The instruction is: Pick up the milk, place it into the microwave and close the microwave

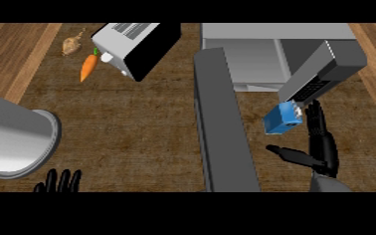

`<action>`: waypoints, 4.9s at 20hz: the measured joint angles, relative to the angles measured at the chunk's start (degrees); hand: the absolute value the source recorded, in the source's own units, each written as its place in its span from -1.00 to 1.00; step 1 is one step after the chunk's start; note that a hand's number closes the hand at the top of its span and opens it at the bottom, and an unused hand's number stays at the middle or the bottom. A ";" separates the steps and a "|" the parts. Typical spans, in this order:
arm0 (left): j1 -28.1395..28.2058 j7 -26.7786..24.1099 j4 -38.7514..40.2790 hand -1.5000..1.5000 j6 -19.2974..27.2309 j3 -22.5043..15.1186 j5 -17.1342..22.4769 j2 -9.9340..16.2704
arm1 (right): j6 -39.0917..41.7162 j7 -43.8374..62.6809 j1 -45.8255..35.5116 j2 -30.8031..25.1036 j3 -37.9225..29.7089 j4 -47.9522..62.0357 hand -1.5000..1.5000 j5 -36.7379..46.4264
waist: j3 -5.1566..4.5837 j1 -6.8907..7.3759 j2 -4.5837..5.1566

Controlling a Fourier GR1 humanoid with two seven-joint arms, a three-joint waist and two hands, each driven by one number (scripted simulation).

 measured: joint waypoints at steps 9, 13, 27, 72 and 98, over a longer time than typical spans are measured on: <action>2.23 -1.93 -0.78 -1.00 -0.04 -0.79 0.89 1.50 | 1.14 -9.57 -5.53 -2.40 -1.28 13.84 -1.00 0.13 | 0.01 0.17 0.03; 2.17 -3.24 1.02 -1.00 0.38 -1.85 0.51 1.30 | 1.58 -11.16 -7.13 -2.19 -0.63 15.85 -1.00 0.13 | 0.02 0.09 0.02; 2.04 -4.61 1.69 -1.00 -0.43 -0.76 2.82 3.54 | -3.08 -18.11 -14.34 -3.04 -3.52 27.90 1.00 -1.62 | -0.11 -0.38 -0.13; 7.15 -7.69 -0.34 -1.00 0.33 -5.40 2.44 5.35 | 4.46 -17.63 -4.81 -2.68 5.26 6.58 1.00 -2.05 | -0.06 -1.22 -0.44; 6.68 -9.98 2.28 -1.00 -1.40 -0.76 8.05 8.44 | -9.07 2.48 -14.78 4.75 14.20 -1.88 1.00 -0.66 | -0.02 0.41 0.09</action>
